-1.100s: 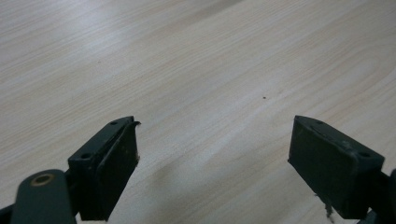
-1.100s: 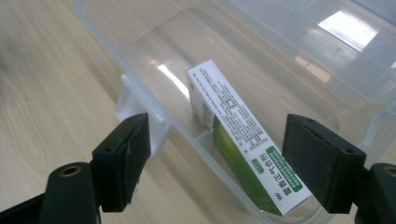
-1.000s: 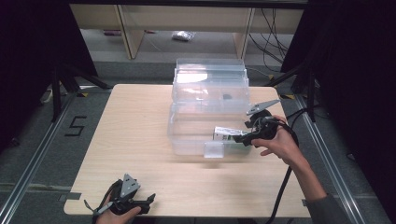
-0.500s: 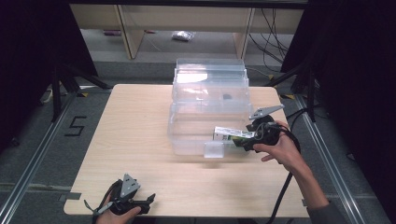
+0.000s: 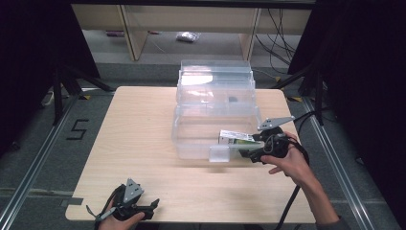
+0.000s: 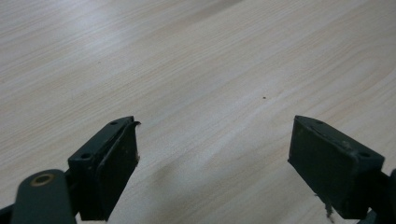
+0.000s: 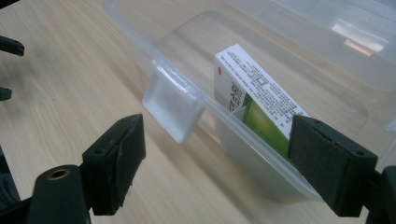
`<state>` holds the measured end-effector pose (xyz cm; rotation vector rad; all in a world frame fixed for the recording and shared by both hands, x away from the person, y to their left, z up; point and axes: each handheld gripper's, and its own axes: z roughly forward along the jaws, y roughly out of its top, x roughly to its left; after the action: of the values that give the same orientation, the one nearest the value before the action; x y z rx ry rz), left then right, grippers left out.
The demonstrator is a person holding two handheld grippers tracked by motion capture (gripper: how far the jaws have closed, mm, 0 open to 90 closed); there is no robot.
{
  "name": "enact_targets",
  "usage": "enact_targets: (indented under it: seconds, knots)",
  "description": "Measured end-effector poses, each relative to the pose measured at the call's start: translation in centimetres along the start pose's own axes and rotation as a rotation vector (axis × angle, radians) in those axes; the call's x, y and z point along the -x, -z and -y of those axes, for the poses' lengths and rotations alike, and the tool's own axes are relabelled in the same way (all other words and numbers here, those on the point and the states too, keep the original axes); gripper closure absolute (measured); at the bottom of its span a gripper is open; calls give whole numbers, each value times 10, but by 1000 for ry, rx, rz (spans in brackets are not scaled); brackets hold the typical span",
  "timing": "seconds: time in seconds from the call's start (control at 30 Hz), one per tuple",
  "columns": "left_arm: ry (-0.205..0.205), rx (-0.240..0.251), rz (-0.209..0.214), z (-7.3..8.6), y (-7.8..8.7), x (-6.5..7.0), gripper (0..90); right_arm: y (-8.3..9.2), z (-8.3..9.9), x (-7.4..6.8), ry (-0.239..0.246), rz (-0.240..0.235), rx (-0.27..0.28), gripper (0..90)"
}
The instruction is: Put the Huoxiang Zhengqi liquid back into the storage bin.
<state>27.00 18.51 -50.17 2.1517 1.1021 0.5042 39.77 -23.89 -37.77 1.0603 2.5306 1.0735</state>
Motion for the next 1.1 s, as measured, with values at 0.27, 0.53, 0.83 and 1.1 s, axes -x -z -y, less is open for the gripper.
enact_targets:
  seconds: [0.27, 0.53, 0.83, 1.1]
  knots:
    - [-1, 0, 0, 0, 0, 0, 150, -3, 9, -4, 15, -3, 24, 203]
    - [-1, -1, -1, 0, 0, 0, 150, -10, 20, -8, 30, -15, 23, 194]
    - [-2, 0, -6, 0, 0, 1, 150, -15, 37, -10, 12, -28, 15, 191]
    - [3, 3, -4, 0, 0, 1, 150, -12, 49, -13, 11, -8, 8, 187]
